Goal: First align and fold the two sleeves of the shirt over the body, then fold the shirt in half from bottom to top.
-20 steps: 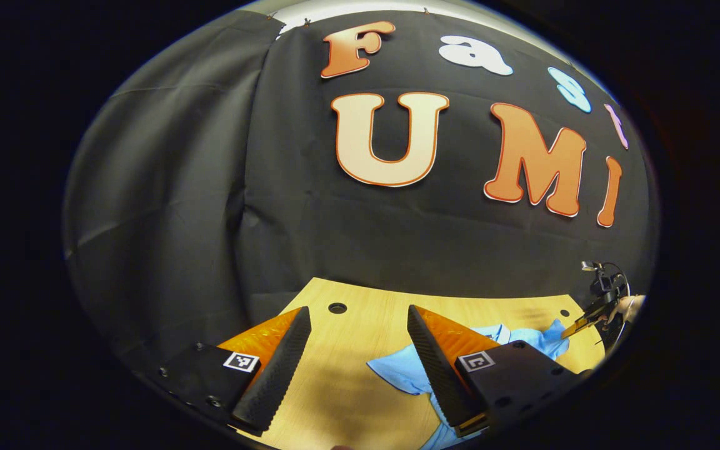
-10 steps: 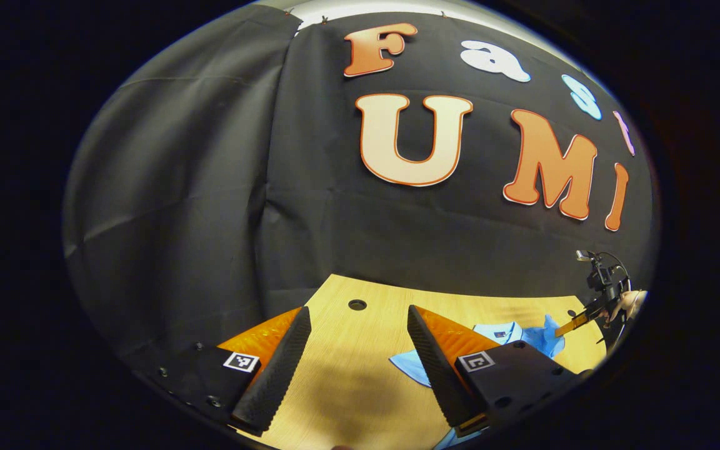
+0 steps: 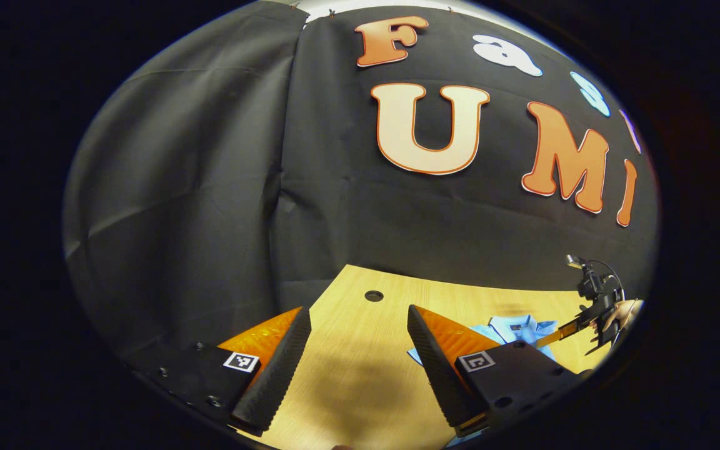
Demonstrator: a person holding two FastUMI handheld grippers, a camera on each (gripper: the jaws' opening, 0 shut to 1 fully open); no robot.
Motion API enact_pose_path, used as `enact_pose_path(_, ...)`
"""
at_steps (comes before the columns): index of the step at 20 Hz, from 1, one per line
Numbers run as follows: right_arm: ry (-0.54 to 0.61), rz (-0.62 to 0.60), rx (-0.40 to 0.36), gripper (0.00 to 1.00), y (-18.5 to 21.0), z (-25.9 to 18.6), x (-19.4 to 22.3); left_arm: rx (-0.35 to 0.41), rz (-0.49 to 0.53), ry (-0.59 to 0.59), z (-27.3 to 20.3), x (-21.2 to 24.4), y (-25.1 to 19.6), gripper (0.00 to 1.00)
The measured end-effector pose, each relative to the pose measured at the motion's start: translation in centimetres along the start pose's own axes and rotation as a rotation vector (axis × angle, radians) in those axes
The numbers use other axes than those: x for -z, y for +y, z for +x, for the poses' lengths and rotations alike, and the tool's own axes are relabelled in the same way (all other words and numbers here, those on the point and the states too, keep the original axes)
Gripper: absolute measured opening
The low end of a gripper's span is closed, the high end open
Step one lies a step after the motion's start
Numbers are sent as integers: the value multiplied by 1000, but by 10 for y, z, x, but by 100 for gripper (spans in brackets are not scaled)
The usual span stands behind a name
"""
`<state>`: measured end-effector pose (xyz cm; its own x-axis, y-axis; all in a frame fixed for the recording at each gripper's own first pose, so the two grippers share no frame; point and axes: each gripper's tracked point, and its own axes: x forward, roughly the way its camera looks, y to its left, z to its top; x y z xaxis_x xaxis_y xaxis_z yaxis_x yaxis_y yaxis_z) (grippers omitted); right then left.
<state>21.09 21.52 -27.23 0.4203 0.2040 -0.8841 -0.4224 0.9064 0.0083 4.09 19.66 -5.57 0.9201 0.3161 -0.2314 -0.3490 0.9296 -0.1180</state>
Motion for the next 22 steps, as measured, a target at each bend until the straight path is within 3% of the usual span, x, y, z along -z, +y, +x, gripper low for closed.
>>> enact_pose_path(2, -11, 22, -31, 29, 12, 0, -2, 12, 12, 2, 2, 1, -6, 100)
enact_pose_path(4, -28, 38, -39, 56, 16, -3, -4, 22, 19, 8, 8, 1, -14, 100)
enact_pose_path(5, -38, 46, -42, 57, 15, -7, -5, 29, 16, 14, 13, 1, -19, 100)
enact_pose_path(6, -50, 62, -42, 75, 15, -11, -6, 41, 11, 25, 16, 2, -25, 100)
enact_pose_path(9, -100, 92, -39, 97, 8, -26, -13, 67, 4, 61, 27, 8, -43, 100)
enact_pose_path(13, -174, 106, 4, 99, -13, -53, -24, 106, 13, 134, 50, 20, -69, 100)
enact_pose_path(17, -290, 111, -12, 99, -22, -86, -40, 154, -18, 288, 78, 52, -100, 100)
enact_pose_path(22, -343, 108, -11, 98, -44, -115, -35, 117, 48, 468, 119, 96, -119, 100)
